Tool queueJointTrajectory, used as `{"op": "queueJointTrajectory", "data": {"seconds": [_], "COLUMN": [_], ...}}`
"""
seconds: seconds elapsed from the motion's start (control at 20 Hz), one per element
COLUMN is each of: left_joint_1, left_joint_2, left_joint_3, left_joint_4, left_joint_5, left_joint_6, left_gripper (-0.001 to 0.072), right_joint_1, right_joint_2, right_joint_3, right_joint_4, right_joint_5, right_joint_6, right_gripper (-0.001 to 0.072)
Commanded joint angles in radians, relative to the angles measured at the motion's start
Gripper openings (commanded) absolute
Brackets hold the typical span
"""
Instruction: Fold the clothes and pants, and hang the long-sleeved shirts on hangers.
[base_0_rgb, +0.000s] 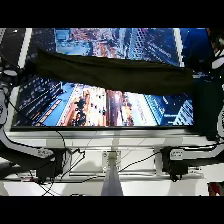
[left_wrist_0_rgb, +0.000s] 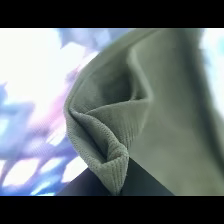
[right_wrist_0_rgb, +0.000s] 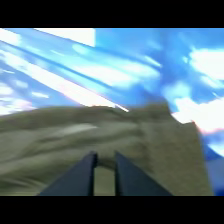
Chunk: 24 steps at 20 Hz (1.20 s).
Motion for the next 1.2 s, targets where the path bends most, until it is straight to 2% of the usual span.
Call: {"op": "queueJointTrajectory", "data": {"seconds": [0.0,0.05,0.25,0.4,0.5,0.6,0.7,0.95,1.15], "left_joint_1": [-0.011,-0.014,-0.018,-0.018,-0.019,-0.019,-0.019,-0.020,-0.032], "left_joint_2": [0.087,0.138,0.366,0.513,0.579,0.628,0.662,0.668,0.624], "left_joint_3": [0.100,0.102,0.102,0.101,0.101,0.101,0.101,0.099,0.098], "left_joint_4": [-0.006,-0.006,0.102,0.105,0.098,0.085,0.072,0.069,0.068], "left_joint_5": [-0.108,-0.139,-0.383,-0.573,-0.652,-0.711,-0.739,-0.738,-0.739], "left_joint_6": [0.200,0.204,0.204,0.203,0.202,0.199,0.199,0.187,0.093], "left_gripper": [0.0020,0.0020,0.0021,0.0021,0.0021,0.0022,0.0021,0.0021,0.0021], "right_joint_1": [0.101,0.146,0.379,0.583,0.724,0.866,0.998,1.252,1.280], "right_joint_2": [0.000,0.000,-0.015,-0.068,-0.127,-0.203,-0.280,-0.407,-0.399], "right_joint_3": [0.123,0.145,0.171,0.172,0.186,0.245,0.331,0.494,0.506], "right_joint_4": [0.009,0.013,0.012,0.013,0.018,0.067,0.111,0.113,0.014], "right_joint_5": [0.039,0.035,-0.036,-0.109,-0.134,-0.119,-0.099,0.001,0.065], "right_joint_6": [-0.030,-0.027,0.086,0.219,0.318,0.343,0.346,0.345,0.344], "right_gripper": [0.0125,0.0029,0.0026,0.0025,0.0025,0.0025,0.0024,0.0025,0.0026]}}
